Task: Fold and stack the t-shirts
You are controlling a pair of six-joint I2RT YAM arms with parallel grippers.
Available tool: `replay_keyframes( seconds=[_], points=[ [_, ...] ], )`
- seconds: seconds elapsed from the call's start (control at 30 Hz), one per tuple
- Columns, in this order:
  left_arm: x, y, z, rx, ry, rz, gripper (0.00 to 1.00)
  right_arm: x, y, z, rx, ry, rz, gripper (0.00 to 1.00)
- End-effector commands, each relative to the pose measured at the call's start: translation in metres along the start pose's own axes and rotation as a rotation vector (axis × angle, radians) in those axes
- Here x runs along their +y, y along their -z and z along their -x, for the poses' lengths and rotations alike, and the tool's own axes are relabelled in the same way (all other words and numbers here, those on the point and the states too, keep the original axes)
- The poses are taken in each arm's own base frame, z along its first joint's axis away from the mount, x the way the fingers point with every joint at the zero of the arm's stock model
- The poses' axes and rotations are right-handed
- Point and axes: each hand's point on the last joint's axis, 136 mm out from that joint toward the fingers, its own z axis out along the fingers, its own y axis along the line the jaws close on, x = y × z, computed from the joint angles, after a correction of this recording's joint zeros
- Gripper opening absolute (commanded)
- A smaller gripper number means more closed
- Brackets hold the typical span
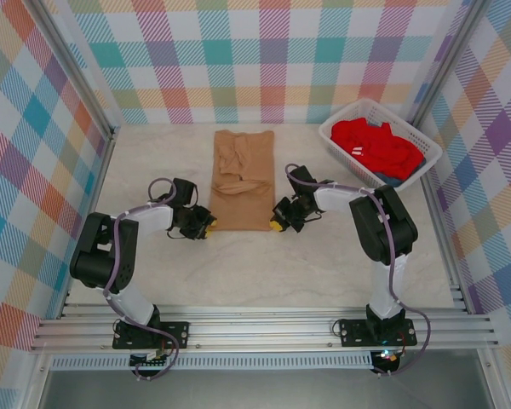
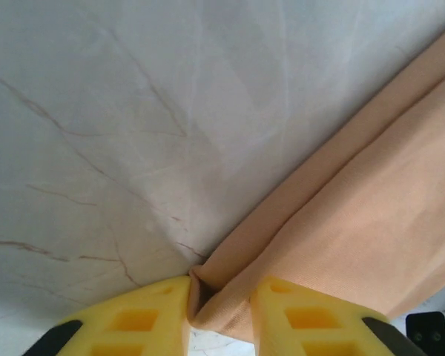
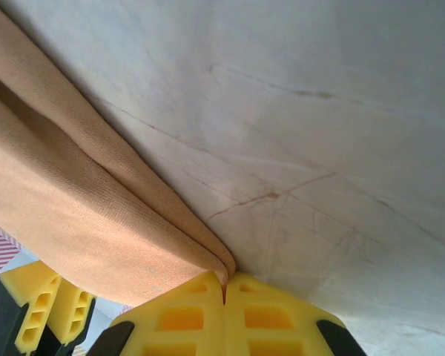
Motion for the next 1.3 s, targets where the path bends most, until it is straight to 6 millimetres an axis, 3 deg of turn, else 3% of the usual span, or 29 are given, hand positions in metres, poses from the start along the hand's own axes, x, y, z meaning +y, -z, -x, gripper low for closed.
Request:
replay_keyframes(
  seconds=[0.0,0.1,0.27,0.43,0.5,0.63,0.77,1.0,1.1,1.27],
  points=[
    [-0.002,-0.002,0.006,-0.013,-0.012,-0.006,0.15,-0.002,0.006,-0.009,0.009,-0.008,-0.007,0.0],
    [-0.013,0.006,0.006,-0.032,-0.038,-0.028,0.0,0.0,0.008,-0.01,0.011,0.003,0.003,0.0],
    [-0.014,0.03,-0.014,-0.025,-0.138,0.03,0.0,0.001,0.026,-0.022,-0.002,0.088,-0.007,0.0],
    [-0.01,0.089,-0.042,-0.069,-0.218,-0.037,0.0,0.006,0.062,-0.056,-0.033,0.255,0.002,0.0],
    [0.0,0.107,-0.052,-0.075,-0.229,-0.055,0.0,0.0,0.071,-0.071,-0.017,0.275,0.003,0.0],
    [0.028,0.117,-0.091,0.043,-0.241,-0.079,0.0,-0.022,0.076,-0.109,0.08,0.289,-0.029,0.0],
    [0.03,0.149,-0.114,0.056,-0.263,-0.197,0.0,-0.028,0.094,-0.147,0.123,0.347,-0.032,0.0],
    [0.064,0.155,-0.129,0.108,-0.247,-0.137,0.0,-0.026,0.121,-0.167,0.118,0.362,0.003,0.0],
    [0.058,0.163,-0.132,0.111,-0.267,-0.156,0.0,-0.016,0.134,-0.174,0.118,0.384,0.03,0.0],
    [0.017,0.183,-0.116,0.006,-0.285,-0.227,0.0,0.018,0.143,-0.165,0.079,0.427,0.053,0.0]
  ],
)
